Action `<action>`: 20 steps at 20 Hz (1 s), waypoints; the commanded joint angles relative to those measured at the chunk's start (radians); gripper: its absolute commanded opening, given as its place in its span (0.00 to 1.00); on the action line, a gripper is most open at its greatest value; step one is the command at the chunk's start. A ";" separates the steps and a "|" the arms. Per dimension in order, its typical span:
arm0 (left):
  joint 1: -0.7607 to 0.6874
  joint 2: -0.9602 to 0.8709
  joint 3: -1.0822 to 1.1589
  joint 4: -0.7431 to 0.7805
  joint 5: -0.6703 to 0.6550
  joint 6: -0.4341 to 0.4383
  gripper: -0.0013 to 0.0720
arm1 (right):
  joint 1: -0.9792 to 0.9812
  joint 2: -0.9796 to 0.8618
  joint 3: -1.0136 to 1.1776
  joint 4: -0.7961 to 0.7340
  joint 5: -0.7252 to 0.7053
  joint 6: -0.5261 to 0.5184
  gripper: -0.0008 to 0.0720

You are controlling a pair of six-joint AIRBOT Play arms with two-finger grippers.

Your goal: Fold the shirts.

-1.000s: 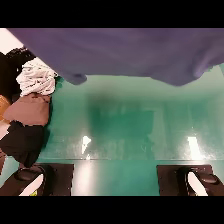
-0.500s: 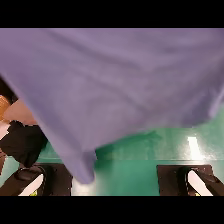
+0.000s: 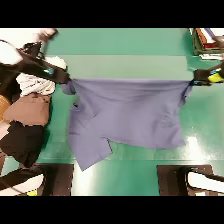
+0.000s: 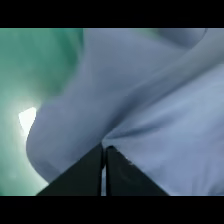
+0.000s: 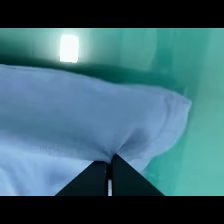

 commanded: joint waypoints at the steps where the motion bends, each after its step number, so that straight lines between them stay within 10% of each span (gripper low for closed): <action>1: 0.001 -0.212 -0.032 0.010 0.220 0.005 0.05 | 0.014 -0.161 -0.002 -0.011 -0.137 0.003 0.03; 6: 0.003 -0.348 0.065 0.011 0.407 -0.012 0.12 | 0.042 -0.350 0.195 -0.010 -0.139 0.004 0.04; 8: 0.004 -0.350 0.087 0.014 0.398 -0.014 0.74 | 0.043 -0.396 0.267 -0.009 -0.113 0.004 0.60; 16: 0.180 -0.241 0.154 0.084 -0.069 -0.178 0.76 | -0.053 -0.178 0.159 -0.010 0.011 -0.027 0.63; 20: 0.220 -0.026 -0.188 -0.024 -0.047 -0.174 0.76 | -0.104 0.049 -0.161 -0.009 -0.018 -0.069 0.59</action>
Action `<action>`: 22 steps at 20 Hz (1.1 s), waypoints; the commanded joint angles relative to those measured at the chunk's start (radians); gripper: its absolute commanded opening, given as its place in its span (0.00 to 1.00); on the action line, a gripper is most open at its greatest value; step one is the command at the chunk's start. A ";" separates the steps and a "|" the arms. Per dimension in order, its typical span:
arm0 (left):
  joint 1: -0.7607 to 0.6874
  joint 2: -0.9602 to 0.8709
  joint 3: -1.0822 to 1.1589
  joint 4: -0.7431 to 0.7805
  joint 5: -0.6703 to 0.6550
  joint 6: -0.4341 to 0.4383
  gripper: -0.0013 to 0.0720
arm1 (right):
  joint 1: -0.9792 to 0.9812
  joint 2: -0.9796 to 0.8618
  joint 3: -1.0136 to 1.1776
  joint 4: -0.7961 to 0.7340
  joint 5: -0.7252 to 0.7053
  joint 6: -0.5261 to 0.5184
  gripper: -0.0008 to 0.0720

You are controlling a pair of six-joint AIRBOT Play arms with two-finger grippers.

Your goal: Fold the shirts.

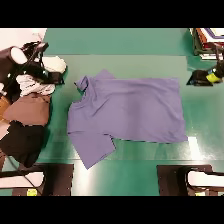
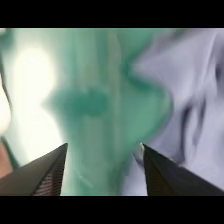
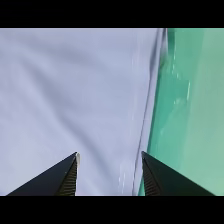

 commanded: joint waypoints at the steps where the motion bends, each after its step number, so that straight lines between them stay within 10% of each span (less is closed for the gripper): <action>1: 0.036 0.190 -0.283 -0.093 -0.028 0.003 0.76 | -0.046 0.180 -0.254 0.005 -0.023 -0.034 0.49; 7: 0.036 0.317 -0.687 -0.237 -0.048 0.051 0.76 | -0.146 0.342 -0.525 0.280 -0.047 -0.122 0.44; 15: 0.036 0.318 -0.800 -0.325 -0.002 0.085 0.75 | -0.160 0.438 -0.561 0.257 -0.038 -0.125 0.44; 18: 0.036 0.322 -0.787 -0.332 0.026 0.085 0.13 | -0.181 0.441 -0.578 0.146 0.022 -0.124 0.44; 21: 0.036 0.322 -0.748 -0.332 0.023 0.086 0.05 | -0.289 0.441 -0.686 0.138 0.030 -0.125 0.50; 22: 0.036 0.322 -0.735 -0.332 0.020 0.087 0.05 | -0.335 0.440 -0.733 0.130 0.024 -0.125 0.74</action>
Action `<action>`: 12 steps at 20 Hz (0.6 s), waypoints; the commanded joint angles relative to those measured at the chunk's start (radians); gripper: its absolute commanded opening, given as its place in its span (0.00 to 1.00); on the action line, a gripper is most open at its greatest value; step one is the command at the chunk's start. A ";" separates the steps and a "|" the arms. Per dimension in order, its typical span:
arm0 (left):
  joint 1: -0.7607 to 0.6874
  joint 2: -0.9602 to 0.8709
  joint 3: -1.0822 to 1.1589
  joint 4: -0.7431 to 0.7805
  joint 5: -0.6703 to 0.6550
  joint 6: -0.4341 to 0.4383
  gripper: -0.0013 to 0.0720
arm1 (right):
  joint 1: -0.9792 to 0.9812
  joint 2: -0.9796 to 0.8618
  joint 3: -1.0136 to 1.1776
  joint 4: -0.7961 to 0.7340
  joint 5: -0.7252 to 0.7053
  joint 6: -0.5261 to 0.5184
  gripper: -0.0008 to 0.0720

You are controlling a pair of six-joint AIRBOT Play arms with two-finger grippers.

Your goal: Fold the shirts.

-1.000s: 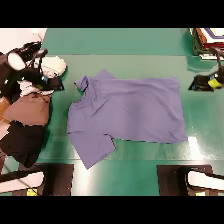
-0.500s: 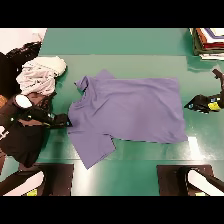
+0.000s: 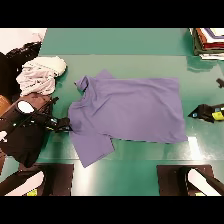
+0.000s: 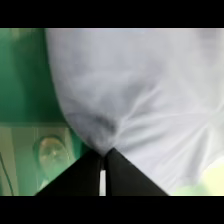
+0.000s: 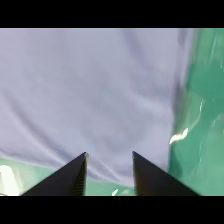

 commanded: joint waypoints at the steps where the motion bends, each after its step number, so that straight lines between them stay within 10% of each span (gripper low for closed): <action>1: 0.001 0.001 0.040 -0.007 0.001 0.011 0.05 | -0.130 0.003 -0.136 -0.044 0.000 -0.001 0.90; 10: 0.001 0.001 0.080 -0.007 0.016 0.028 0.05 | -0.197 0.003 -0.383 -0.010 -0.142 -0.001 0.77; 12: 0.001 0.001 0.080 -0.007 0.018 0.028 0.05 | -0.161 0.003 -0.383 -0.008 -0.157 0.002 0.60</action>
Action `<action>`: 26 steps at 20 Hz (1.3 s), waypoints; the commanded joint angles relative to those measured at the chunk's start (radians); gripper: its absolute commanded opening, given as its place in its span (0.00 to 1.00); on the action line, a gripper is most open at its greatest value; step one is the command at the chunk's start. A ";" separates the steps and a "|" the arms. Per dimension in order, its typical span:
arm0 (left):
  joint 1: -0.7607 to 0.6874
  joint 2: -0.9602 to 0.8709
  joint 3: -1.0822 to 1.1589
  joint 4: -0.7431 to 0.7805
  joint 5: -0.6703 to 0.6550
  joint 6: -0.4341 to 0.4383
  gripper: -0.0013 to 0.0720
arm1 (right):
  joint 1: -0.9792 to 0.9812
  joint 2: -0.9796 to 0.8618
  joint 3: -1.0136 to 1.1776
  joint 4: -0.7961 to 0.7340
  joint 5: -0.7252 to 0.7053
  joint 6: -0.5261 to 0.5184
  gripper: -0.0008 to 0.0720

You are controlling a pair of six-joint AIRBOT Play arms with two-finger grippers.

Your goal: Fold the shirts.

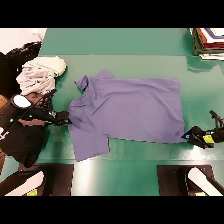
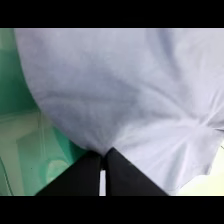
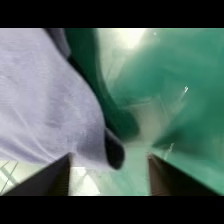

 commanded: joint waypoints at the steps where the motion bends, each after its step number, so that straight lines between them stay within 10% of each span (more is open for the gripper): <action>1: 0.000 0.001 0.003 0.000 0.007 0.002 0.05 | 0.053 0.000 -0.027 0.003 -0.045 0.008 0.60; 3: 0.000 0.000 0.003 0.000 0.006 0.002 0.05 | 0.095 0.000 -0.027 0.003 -0.046 0.007 0.49; 5: 0.000 0.004 0.003 0.000 0.007 0.001 0.05 | 0.134 0.000 -0.018 0.003 -0.043 0.007 0.05; 10: 0.000 0.162 0.148 0.011 -0.005 -0.029 0.05 | 0.218 0.099 0.208 0.135 -0.053 0.009 0.03; 18: 0.000 0.305 1.001 0.013 0.011 -0.032 0.05 | 0.275 0.320 0.911 0.173 -0.288 0.034 0.03; 26: 0.000 0.305 1.527 -0.032 0.043 -0.089 0.05 | 0.275 0.377 1.260 -0.155 -0.229 0.064 0.03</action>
